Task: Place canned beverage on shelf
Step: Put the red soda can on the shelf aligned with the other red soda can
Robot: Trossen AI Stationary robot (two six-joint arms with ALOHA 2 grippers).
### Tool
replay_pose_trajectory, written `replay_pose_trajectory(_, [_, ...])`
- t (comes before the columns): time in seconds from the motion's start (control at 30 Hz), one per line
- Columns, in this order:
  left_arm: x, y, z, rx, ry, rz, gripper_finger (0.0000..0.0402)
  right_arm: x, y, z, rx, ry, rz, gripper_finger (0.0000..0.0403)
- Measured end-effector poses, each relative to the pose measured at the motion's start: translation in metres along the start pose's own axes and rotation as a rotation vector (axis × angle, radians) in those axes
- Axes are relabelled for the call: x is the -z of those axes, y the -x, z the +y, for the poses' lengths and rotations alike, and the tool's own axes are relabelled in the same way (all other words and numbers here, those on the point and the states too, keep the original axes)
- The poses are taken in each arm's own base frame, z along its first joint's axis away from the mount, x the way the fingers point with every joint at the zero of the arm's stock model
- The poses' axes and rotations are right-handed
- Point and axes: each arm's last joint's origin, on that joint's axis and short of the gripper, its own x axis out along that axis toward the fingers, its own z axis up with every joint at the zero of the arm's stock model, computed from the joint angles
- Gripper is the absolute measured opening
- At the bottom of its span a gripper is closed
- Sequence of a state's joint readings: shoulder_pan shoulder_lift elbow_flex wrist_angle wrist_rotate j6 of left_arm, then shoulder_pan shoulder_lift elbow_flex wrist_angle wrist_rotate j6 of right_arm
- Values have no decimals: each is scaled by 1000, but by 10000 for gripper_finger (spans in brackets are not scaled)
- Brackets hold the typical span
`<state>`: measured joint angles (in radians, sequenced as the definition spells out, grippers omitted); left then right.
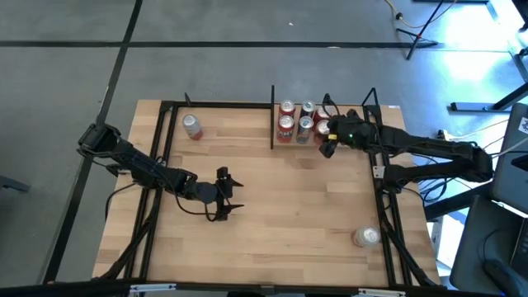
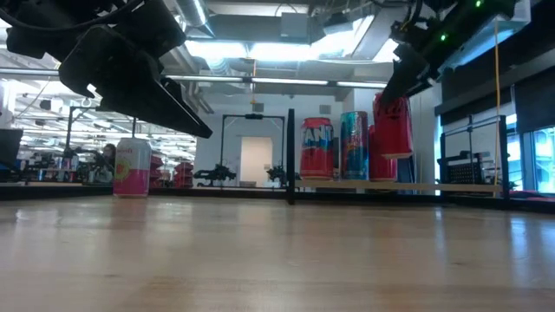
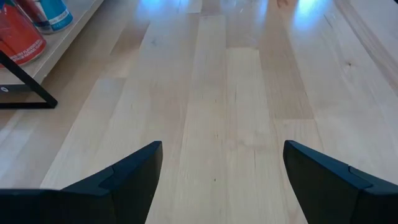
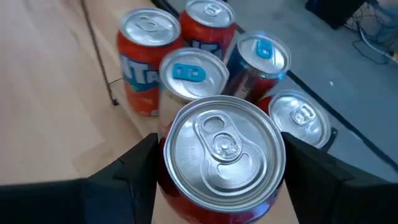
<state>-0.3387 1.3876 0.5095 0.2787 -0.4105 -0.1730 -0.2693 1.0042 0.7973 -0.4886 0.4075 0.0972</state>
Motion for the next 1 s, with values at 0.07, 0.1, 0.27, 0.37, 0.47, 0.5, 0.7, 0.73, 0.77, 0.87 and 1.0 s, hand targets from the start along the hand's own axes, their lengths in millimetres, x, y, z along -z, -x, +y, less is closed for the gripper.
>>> replay_pose_trajectory(0.07, [0,0,0,0,0,0,314,8,-9,-1,-2,-26,-6,251])
replay_pose_trajectory(0.1, [0,0,0,0,0,0,314,13,-14,-2,0,-39,-7,251])
replay_pose_trajectory(0.27, [0,0,0,0,1,0,314,23,-27,-9,3,-125,-49,251])
replay_pose_trajectory(0.37, [0,0,0,1,0,-1,314,26,-30,-14,25,-148,-40,251])
replay_pose_trajectory(0.47, [0,0,0,0,1,-2,314,24,-31,-17,26,-161,-53,251])
replay_pose_trajectory(0.5, [0,0,0,0,1,-2,314,24,-31,-17,21,-163,-58,251])
replay_pose_trajectory(0.7, [0,0,0,0,1,-3,314,23,-31,-17,15,-163,-59,262])
replay_pose_trajectory(0.73, [0,0,0,0,1,-3,314,24,-31,-16,15,-162,-59,262])
replay_pose_trajectory(0.77, [0,0,0,1,1,-3,314,23,-31,-17,17,-163,-60,261])
replay_pose_trajectory(0.87, [0,0,0,0,1,-3,314,23,-31,-17,29,-161,-62,255])
replay_pose_trajectory(1.0, [0,0,0,1,1,-3,314,28,-35,-19,35,-166,-52,256])
